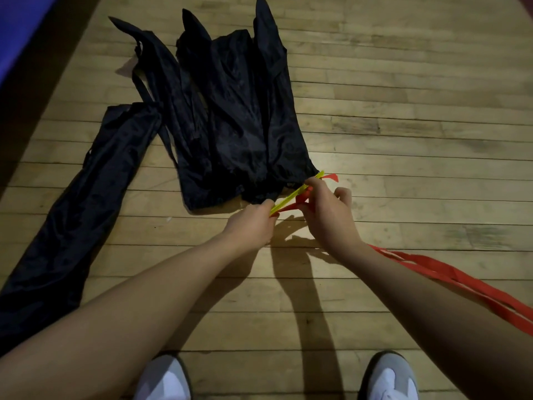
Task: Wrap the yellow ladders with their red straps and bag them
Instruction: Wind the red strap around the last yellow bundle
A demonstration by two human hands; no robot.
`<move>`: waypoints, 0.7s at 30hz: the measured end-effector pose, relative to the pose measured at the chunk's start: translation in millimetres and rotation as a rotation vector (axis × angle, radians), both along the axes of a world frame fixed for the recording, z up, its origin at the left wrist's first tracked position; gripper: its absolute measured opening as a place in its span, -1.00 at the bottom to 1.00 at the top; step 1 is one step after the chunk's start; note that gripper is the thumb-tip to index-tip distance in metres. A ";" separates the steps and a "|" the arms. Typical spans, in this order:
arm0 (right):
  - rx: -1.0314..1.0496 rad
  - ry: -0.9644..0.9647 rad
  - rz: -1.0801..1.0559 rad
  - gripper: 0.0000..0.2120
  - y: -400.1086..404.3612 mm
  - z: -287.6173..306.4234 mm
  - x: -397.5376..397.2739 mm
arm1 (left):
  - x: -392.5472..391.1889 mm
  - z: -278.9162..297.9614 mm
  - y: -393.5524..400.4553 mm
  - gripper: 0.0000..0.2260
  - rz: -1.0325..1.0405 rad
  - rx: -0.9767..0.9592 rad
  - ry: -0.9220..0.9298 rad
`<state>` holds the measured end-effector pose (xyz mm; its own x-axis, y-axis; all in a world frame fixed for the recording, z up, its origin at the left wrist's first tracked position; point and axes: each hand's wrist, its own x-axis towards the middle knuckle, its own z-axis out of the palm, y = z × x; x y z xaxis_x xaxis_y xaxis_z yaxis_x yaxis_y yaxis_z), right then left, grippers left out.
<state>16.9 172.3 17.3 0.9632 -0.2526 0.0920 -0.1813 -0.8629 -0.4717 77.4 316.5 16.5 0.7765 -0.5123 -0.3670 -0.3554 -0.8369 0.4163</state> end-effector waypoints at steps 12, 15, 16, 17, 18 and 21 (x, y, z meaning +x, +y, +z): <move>0.102 0.117 -0.138 -0.89 -4.3 -10.9 4.7 | -2.9 5.3 11.1 -0.82 0.114 -0.056 0.115; 0.446 0.178 -0.246 -0.92 -1.8 -9.8 5.2 | -2.9 6.9 11.3 -0.78 0.097 -0.112 0.133; 0.549 0.199 -0.261 -0.94 -1.3 -8.9 4.4 | -4.0 7.0 11.0 -0.81 0.083 -0.111 0.126; 0.653 0.218 -0.272 -0.92 -1.5 -8.4 3.5 | -5.4 6.4 10.5 -0.84 0.064 -0.100 0.103; 0.765 0.237 -0.283 -0.87 -0.3 -4.9 2.7 | -6.3 5.4 10.0 -0.82 0.050 -0.085 0.070; 1.109 0.280 -0.296 -0.82 0.3 -0.1 1.2 | -4.9 4.0 10.5 -0.71 0.046 -0.051 0.047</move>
<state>18.1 172.7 17.3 0.8054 -0.2781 -0.5234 -0.5218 0.0861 -0.8487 72.5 327.0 20.5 0.7821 -0.4953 -0.3782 -0.2957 -0.8291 0.4744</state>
